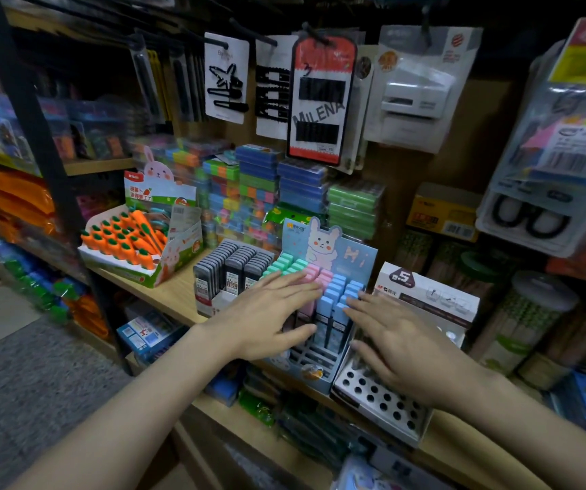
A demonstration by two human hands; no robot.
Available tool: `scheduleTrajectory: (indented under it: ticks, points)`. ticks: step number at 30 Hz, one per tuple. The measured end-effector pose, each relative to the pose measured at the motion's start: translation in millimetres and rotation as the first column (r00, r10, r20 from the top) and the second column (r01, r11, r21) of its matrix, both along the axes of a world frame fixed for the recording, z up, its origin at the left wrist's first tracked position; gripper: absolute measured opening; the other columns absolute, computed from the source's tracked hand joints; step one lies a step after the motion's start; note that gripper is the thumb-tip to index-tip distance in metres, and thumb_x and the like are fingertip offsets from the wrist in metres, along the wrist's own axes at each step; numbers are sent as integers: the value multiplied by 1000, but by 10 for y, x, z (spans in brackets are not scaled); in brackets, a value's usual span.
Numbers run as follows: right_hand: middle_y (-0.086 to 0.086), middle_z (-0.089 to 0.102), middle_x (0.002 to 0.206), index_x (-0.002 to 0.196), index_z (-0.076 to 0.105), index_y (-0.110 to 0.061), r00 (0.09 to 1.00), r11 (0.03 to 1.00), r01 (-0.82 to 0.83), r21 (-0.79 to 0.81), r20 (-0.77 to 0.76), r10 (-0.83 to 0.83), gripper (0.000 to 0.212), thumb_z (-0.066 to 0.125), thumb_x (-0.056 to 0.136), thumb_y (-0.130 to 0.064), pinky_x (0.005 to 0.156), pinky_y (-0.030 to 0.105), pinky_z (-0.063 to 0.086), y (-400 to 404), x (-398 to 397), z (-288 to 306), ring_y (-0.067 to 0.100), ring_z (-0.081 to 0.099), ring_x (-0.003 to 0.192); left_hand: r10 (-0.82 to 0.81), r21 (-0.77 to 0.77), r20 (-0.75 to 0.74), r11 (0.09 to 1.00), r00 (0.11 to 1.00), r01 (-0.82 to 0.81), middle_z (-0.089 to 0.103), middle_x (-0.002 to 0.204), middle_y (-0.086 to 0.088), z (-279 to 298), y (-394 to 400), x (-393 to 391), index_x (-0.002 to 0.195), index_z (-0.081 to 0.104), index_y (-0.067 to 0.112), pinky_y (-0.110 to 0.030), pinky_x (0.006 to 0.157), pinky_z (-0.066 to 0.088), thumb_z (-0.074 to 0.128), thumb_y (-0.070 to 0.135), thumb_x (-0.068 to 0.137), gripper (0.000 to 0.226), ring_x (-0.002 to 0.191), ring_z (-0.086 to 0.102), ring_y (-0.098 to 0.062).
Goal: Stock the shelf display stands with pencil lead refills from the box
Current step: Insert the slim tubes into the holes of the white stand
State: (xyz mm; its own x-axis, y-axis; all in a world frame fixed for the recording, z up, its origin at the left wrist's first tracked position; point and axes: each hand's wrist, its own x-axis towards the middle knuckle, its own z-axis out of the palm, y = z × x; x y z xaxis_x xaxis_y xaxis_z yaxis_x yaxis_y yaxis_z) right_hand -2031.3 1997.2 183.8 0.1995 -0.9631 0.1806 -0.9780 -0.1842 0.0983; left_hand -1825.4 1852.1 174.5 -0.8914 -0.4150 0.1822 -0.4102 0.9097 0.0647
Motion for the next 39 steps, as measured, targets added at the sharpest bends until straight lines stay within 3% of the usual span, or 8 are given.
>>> scheduleTrajectory:
  ticks: [10,15,20,23,27,30,35,39]
  points:
    - [6,19,162,156,16,-13,995,998,60,26,-75,-58,70,20,100,-57,120,28,0,-109,92,20,17,15,150,-32,19,-1,999,999,32,13,161,14,28,90,-208,153,21,31,-28,120,-1,36,55,98,62,148,-2,-2]
    - [7,10,164,156,6,-12,999,999,42,7,-10,-42,72,20,101,-56,114,23,-6,-164,146,77,17,9,150,121,77,-180,991,976,-109,6,161,15,35,-106,-23,154,12,32,-26,118,2,33,62,96,69,145,0,2]
    - [10,3,164,156,3,-9,998,996,39,82,-43,-36,76,20,101,-58,118,28,-5,-392,236,147,20,3,151,228,82,79,969,970,-234,-2,162,13,38,-278,89,155,6,30,-33,121,-2,23,72,90,79,148,-4,-4]
    - [9,4,164,156,4,-11,997,989,57,134,-57,-50,74,22,101,-57,120,30,0,-353,253,166,20,4,151,227,54,114,971,967,-234,-7,162,13,34,-232,92,155,0,32,-36,121,-3,21,74,90,80,148,-8,-4]
    - [-2,22,161,155,19,-21,991,994,69,-86,118,-59,64,29,101,-52,113,18,3,41,41,289,11,18,148,138,-15,-69,990,988,-139,-9,161,13,91,70,37,155,0,30,-28,118,-6,25,68,93,77,148,-9,-4]
    - [-8,33,156,152,32,-26,973,979,148,-140,199,-119,59,36,98,-49,112,13,10,561,-180,299,6,29,143,8,-3,-54,1000,999,-8,-9,162,12,70,428,-157,155,1,30,-26,118,-8,30,61,96,73,148,-11,-4]
    - [1,5,163,156,8,-17,985,986,158,-56,85,-153,68,36,101,-47,107,7,-19,886,-283,72,11,3,150,-74,27,-3,997,997,74,-5,162,9,33,839,-526,156,2,28,-27,119,-5,37,55,98,73,148,-7,-5]
    - [8,-5,164,155,-3,-10,985,985,171,27,26,-172,76,33,102,-50,119,24,-9,857,-296,-50,17,-6,151,-18,30,39,999,999,17,-5,163,8,14,921,-623,156,0,26,-25,116,-4,42,54,97,77,149,-3,-7]
